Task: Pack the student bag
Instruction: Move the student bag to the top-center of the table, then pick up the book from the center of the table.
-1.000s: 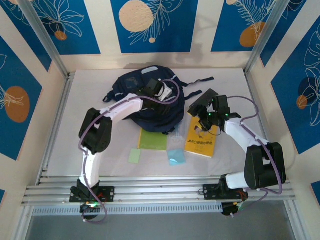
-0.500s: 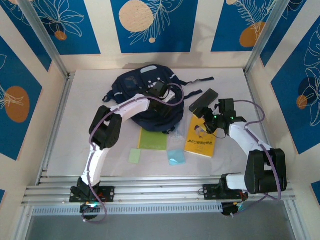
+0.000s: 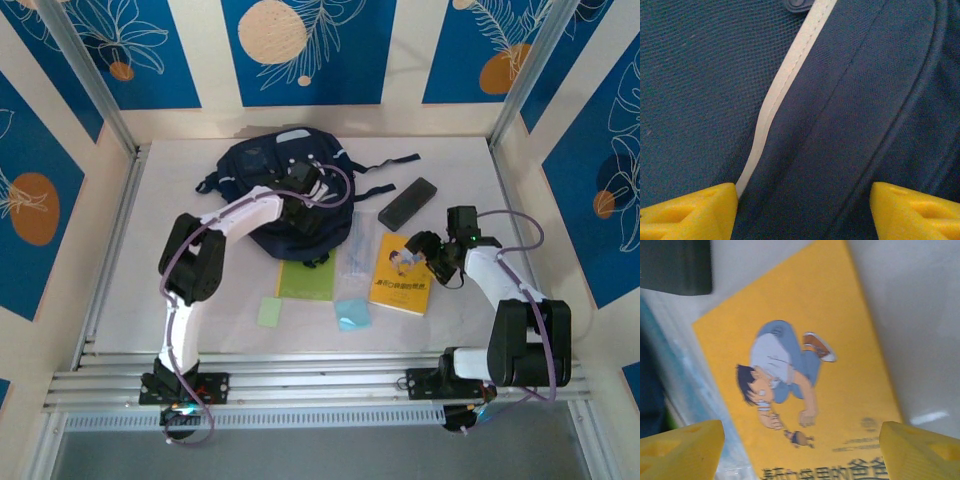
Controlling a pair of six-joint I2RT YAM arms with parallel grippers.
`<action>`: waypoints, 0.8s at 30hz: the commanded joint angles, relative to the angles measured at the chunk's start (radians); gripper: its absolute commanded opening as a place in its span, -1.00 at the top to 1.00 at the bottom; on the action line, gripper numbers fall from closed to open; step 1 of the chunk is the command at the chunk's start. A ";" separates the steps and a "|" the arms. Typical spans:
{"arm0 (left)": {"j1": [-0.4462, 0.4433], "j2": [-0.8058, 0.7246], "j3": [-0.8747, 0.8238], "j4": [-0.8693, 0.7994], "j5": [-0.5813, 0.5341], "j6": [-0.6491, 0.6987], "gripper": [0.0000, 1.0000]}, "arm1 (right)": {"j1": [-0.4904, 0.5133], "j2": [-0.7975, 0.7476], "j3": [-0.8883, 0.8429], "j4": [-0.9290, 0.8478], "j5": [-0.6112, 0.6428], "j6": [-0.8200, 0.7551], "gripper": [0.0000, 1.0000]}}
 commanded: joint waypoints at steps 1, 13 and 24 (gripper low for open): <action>-0.020 -0.109 0.011 -0.075 0.084 -0.104 -0.42 | -0.013 0.009 -0.034 -0.036 0.022 -0.045 -0.63; -0.189 -0.138 -0.211 0.343 0.489 -0.597 -0.33 | -0.013 0.026 -0.091 0.061 -0.199 -0.072 -0.59; -0.245 0.020 -0.204 0.430 0.511 -0.726 -0.21 | -0.005 -0.031 -0.102 0.105 -0.387 -0.066 -0.26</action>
